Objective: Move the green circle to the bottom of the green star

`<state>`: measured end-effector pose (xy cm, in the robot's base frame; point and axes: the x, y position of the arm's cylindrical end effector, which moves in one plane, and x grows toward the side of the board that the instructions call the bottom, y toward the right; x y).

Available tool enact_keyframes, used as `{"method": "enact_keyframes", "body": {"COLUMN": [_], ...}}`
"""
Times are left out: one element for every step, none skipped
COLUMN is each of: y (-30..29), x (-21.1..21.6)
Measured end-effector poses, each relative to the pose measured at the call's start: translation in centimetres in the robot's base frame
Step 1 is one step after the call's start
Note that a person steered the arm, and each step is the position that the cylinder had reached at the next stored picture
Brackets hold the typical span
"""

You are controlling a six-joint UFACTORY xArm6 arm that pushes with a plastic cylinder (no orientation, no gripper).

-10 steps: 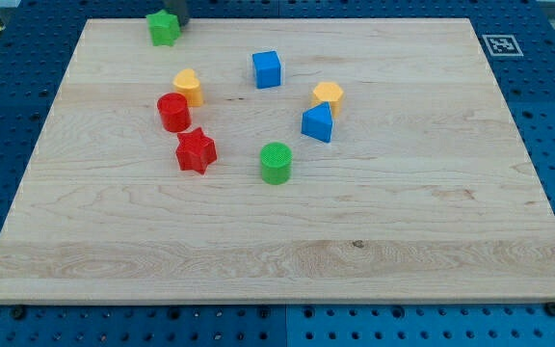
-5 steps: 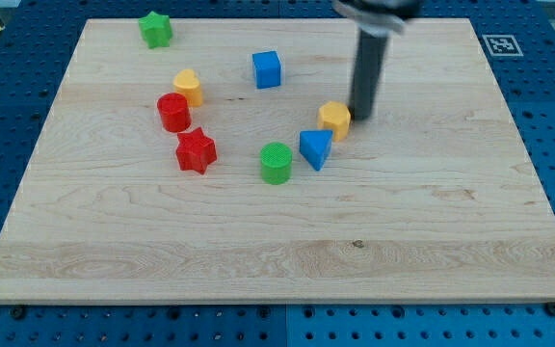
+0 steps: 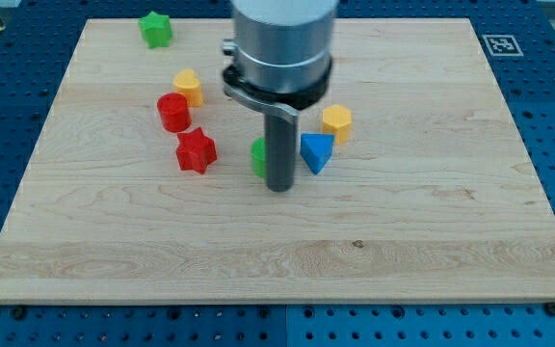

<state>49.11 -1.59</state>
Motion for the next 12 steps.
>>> {"method": "enact_keyframes", "body": {"y": [-1.2,-1.6,-0.3,0.5,0.1,-1.1,-1.5,-1.7,-2.9,-3.1,-3.1,-3.1], "x": [-1.1,-2.6,-4.6,-7.0,-9.4,-11.0,-10.7,-6.4,-7.4,-10.3,-12.8,-15.3]}}
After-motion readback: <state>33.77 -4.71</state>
